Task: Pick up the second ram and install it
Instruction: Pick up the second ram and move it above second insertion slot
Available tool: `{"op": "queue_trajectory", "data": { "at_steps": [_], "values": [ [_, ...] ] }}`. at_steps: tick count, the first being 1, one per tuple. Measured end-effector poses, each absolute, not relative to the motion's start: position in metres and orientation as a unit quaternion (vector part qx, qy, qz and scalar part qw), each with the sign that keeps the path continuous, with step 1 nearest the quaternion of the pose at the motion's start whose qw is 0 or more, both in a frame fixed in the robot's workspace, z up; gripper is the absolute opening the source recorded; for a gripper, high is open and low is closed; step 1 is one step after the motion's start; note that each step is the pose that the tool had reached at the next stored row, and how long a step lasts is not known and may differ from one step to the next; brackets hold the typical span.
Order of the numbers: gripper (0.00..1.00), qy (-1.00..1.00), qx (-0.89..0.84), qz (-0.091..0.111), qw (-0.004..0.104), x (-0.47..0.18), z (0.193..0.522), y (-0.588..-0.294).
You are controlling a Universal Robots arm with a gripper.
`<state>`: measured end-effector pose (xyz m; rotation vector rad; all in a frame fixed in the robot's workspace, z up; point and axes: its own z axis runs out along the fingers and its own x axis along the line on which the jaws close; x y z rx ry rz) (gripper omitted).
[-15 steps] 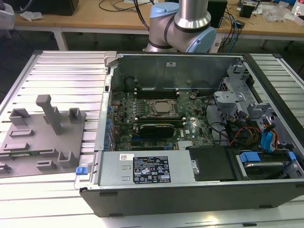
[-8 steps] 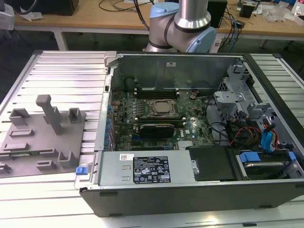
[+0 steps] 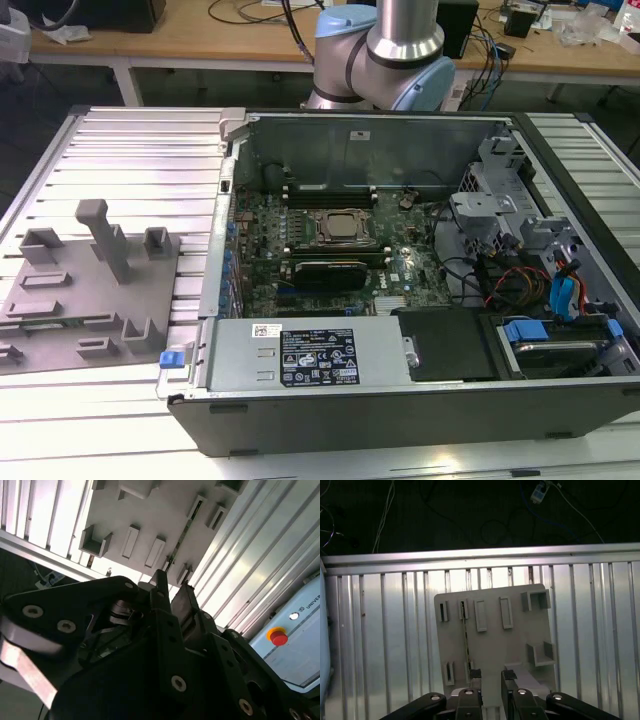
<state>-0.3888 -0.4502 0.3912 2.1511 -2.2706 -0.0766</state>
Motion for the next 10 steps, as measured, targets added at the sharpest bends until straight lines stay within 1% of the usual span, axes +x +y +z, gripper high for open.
{"op": "queue_trajectory", "data": {
  "at_steps": [10],
  "values": [
    [0.30,-0.726,0.688,-0.024,0.006,-0.3888,0.3819,-0.4502]
  ]
}}
